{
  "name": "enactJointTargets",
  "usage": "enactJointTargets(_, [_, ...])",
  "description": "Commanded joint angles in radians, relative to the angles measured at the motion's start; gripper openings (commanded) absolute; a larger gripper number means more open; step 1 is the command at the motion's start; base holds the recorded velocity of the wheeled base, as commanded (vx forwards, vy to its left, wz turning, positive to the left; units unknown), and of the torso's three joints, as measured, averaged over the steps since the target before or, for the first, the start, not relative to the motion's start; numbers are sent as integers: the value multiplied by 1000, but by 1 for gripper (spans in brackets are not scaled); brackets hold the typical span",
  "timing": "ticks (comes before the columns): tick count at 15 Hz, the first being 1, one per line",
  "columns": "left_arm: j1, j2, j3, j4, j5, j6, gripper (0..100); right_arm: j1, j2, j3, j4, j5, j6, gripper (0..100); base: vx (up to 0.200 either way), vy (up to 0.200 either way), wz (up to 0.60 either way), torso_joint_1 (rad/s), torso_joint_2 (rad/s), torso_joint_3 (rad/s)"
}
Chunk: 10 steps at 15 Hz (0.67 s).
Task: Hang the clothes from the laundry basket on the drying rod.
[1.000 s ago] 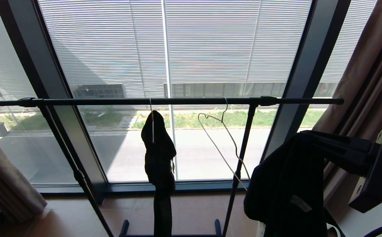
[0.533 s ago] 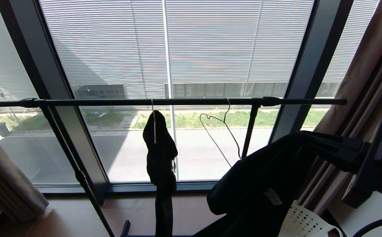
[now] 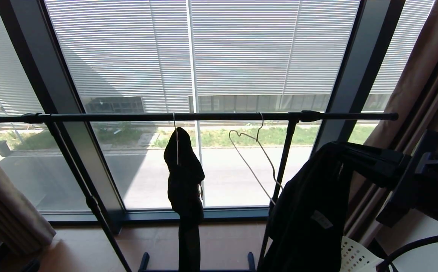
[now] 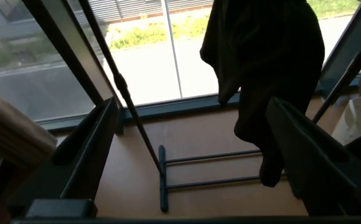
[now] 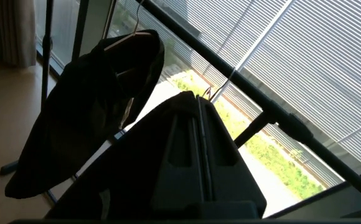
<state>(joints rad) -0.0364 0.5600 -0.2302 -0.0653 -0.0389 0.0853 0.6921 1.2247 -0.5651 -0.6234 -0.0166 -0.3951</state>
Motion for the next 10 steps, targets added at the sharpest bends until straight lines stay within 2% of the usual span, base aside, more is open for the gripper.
enactJointTargets(1, [-125, 159, -60, -27, -7, -96, 100, 15, 42, 34, -124, 4, 24, 0, 0, 0, 0, 0, 0, 0])
enactJointTargets(3, [-211, 239, -93, -31, -12, -180, 100, 17, 75, -25, -236, -43, 21, 0, 0, 0, 0, 0, 0, 0])
enactJointTargets(4, [-252, 270, -116, -31, -12, -226, 100, 17, 87, -47, -210, -105, 21, 0, 0, 0, 0, 0, 0, 0])
enactJointTargets(5, [-281, 293, -138, -31, -12, -256, 100, 12, 96, -62, -180, -135, 30, 0, 0, 0, 0, 0, 0, 0])
enactJointTargets(6, [-281, 293, -138, -31, -12, -256, 100, 12, 96, -62, -180, -135, 30, 0, 0, 0, 0, 0, 0, 0])
enactJointTargets(7, [-366, 339, -182, -27, -10, -265, 100, -91, 101, -48, -108, -138, 124, 0, 0, 0, 0, 0, 0, 0])
enactJointTargets(8, [-438, 370, -212, -25, -4, -277, 100, -132, 99, -55, -73, -134, 131, 0, 0, 0, 0, 0, 0, 0])
enactJointTargets(10, [-537, 485, -319, -25, 7, -371, 100, -168, 90, -36, -45, -134, 133, 0, 0, 0, 0, 0, 0, 0])
